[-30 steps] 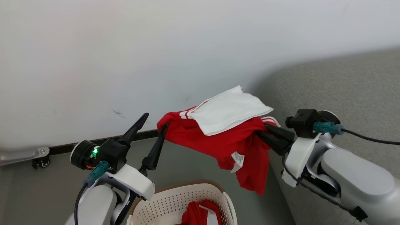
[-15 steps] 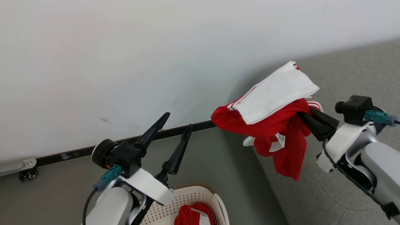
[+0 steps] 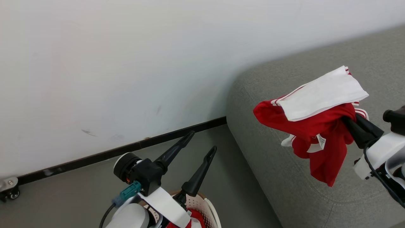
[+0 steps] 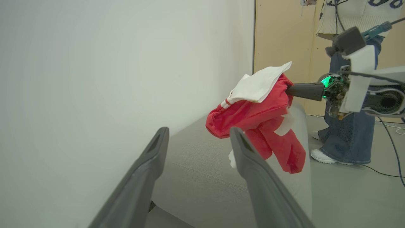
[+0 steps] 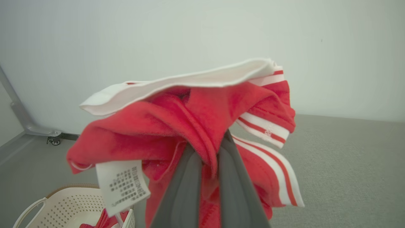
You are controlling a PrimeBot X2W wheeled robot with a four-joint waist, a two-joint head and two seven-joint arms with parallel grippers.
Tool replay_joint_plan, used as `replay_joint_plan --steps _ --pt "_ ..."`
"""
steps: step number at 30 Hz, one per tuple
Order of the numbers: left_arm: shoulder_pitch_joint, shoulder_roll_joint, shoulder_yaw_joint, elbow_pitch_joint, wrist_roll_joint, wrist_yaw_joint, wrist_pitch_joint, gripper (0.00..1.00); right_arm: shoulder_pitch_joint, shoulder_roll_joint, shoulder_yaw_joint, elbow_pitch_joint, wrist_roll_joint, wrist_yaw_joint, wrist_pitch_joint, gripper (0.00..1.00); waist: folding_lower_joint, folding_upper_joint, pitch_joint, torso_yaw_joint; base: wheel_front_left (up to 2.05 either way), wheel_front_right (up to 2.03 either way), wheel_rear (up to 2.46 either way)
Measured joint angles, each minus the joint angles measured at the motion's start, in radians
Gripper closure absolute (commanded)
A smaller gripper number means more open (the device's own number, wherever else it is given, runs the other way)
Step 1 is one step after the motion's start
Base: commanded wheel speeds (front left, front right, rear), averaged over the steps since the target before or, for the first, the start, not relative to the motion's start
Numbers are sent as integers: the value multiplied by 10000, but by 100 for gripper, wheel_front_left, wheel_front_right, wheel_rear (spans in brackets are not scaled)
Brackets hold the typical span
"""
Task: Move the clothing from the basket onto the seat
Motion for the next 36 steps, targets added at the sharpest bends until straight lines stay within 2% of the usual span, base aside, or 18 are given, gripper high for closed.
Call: replay_joint_plan --steps 6,22,32,36 --pt "106 -2 -431 -111 -109 -31 -29 0 808 -82 -991 -88 -268 -2 0 100 0 0 -9 -490 0 0 0" --pt "413 -82 -968 -380 -345 -31 -42 0 1831 -31 -2520 -286 -796 -2 0 100 0 1 89 -1517 0 0 0" --pt "437 -105 -980 -727 -249 17 -115 0 1806 113 -2844 -198 -871 -2 0 100 0 0 495 -1824 0 0 0" --pt "436 -82 -899 -913 -155 151 -115 0 1152 90 -2903 -44 -861 -2 15 100 0 0 756 -1782 0 0 0"
